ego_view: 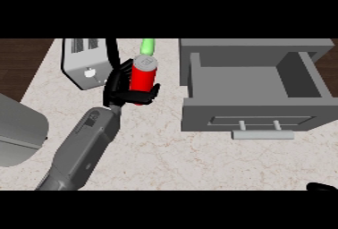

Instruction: Pick up the can, place it into the drawer and close the drawer

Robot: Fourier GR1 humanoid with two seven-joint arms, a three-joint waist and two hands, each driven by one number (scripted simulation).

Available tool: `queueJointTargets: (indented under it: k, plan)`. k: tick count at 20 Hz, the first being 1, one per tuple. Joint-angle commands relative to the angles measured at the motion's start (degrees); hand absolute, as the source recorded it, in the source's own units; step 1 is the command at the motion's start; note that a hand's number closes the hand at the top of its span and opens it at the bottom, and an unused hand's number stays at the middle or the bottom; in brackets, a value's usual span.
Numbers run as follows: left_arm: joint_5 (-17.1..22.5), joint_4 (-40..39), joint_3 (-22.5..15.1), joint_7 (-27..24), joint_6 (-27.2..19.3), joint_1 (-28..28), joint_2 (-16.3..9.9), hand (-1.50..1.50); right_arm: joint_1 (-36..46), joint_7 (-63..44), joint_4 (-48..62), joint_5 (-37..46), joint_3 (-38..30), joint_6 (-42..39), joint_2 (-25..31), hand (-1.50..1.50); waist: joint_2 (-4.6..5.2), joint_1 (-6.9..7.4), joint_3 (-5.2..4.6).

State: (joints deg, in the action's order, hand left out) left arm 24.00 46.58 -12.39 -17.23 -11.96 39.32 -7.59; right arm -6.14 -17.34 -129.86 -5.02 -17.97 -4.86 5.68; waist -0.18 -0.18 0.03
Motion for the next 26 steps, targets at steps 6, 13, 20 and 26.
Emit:
queueJointTargets:
  k: [6, 13, 20, 26]
  plan:
    - [-3.2, 8.7, -0.71, 15.17, -6.53, 10.52, 3.5, 1.5, 6.46, -2.01, 4.07, 1.71, 0.24, 2.03, 1.64, -1.5, 0.18, 0.12, -0.02]
    - [-7.15, 7.92, -0.58, 24.92, -11.51, 21.9, 5.61, 1.5, 1.04, -2.28, -2.72, 3.8, 2.81, 2.53, -2.07, -1.5, 0.17, -0.55, -0.01]
    - [-9.46, 0.94, 2.6, 28.96, -11.59, 31.58, 6.84, 1.5, 2.71, -4.38, -1.41, 0.92, 0.15, 1.48, 0.64, -1.5, 0.27, -0.73, -0.01]
    - [-6.5, -8.74, 1.67, 27.92, -13.46, 40.71, 7.56, 1.5, 4.52, -1.39, 0.82, 0.95, -0.38, 1.63, 0.64, -1.5, 0.54, -1.81, 0.03]
